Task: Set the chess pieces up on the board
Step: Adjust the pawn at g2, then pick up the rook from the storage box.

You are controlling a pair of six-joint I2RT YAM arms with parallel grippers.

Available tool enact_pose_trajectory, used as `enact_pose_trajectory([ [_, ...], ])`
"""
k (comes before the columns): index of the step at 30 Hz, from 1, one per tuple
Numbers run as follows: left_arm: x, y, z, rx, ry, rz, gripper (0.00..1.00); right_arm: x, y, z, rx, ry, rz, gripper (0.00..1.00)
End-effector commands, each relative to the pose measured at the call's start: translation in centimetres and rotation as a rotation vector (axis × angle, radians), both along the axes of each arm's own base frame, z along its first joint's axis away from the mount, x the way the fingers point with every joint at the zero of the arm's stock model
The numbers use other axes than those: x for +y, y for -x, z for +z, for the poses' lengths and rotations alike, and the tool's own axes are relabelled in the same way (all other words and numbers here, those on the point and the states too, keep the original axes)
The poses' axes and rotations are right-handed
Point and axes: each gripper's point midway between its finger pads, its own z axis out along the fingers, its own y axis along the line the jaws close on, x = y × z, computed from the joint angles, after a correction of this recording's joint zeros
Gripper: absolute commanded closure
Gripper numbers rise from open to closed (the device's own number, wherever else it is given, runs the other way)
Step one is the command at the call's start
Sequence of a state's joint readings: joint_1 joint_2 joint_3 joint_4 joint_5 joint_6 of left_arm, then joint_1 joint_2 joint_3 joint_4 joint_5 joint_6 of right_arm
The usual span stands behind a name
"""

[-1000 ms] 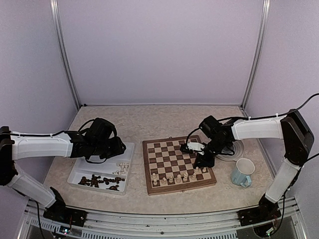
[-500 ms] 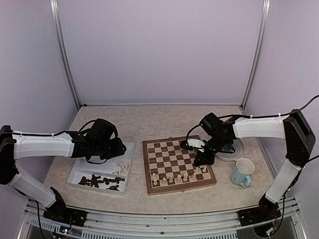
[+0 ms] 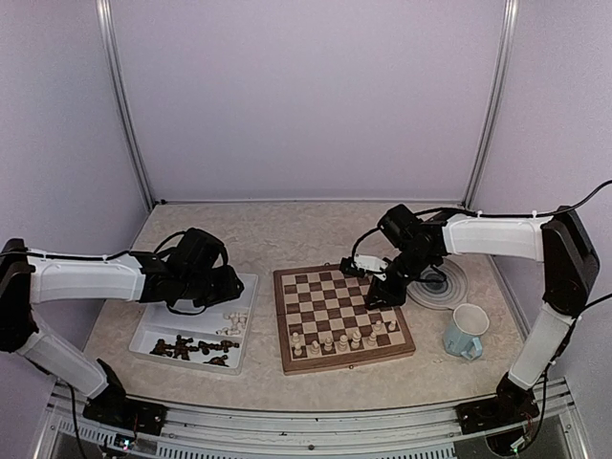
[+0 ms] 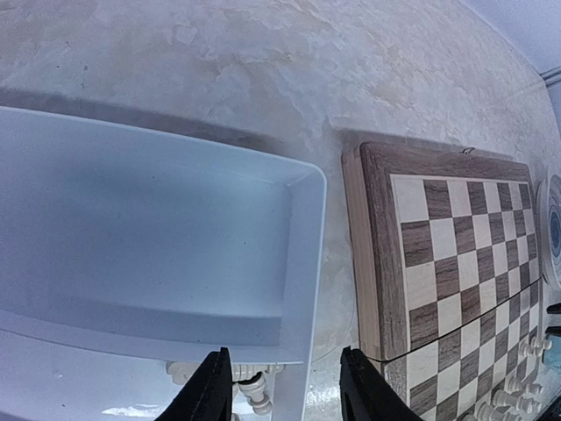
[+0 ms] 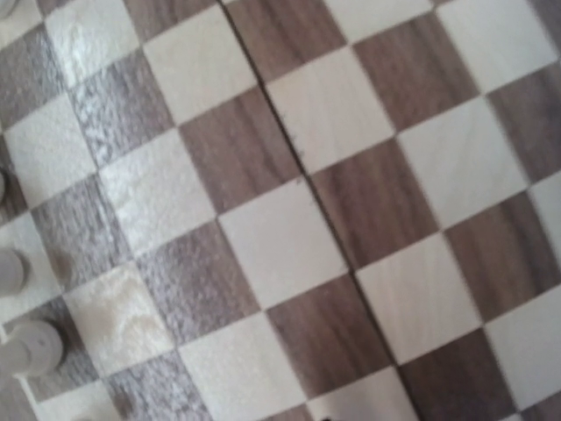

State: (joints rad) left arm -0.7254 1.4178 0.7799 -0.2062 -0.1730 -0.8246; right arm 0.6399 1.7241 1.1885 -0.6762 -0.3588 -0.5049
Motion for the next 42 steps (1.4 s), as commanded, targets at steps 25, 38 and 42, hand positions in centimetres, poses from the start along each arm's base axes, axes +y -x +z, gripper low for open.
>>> enact_pose_trajectory([
  [25,-1.4,-1.2,0.3,-0.019,0.023,-0.025,0.57,-0.8,2.9,-3.8,0.071,0.178,0.066,0.77],
  [38,2.4,0.2,-1.3,0.047,-0.093,0.101,0.57,4.0,-0.6,3.9,0.003,-0.107,0.058,0.75],
  [42,3.5,0.8,-1.6,0.086,-0.094,0.133,0.58,4.1,-0.9,4.8,-0.013,-0.127,0.056,0.75],
])
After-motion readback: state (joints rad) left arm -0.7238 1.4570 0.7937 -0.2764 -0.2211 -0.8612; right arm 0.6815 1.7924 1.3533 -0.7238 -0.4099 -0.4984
